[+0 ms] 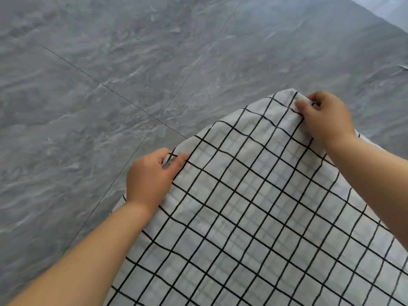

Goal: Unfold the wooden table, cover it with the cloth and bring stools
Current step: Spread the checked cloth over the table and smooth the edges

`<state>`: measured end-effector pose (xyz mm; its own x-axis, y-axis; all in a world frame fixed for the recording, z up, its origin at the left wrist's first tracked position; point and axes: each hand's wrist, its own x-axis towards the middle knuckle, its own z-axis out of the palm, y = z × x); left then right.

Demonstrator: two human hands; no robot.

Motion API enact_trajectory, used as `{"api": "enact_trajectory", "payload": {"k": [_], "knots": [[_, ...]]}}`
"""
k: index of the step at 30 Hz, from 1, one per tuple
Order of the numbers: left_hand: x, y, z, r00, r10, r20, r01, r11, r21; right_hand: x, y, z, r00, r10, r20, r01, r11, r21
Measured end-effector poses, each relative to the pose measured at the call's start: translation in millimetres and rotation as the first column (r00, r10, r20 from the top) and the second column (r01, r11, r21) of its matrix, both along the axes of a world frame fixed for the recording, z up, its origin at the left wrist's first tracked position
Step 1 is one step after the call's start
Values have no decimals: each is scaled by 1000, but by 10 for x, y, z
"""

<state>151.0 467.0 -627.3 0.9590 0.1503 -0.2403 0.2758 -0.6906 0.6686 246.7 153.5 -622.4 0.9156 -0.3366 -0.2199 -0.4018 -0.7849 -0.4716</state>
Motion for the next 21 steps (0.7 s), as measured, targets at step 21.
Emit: {"api": "enact_trajectory", "payload": {"k": [21], "knots": [[-493, -757, -136, 803, -594, -51, 595, 794, 122, -628, 304, -260, 826, 557, -88, -549, 757, -355]]}}
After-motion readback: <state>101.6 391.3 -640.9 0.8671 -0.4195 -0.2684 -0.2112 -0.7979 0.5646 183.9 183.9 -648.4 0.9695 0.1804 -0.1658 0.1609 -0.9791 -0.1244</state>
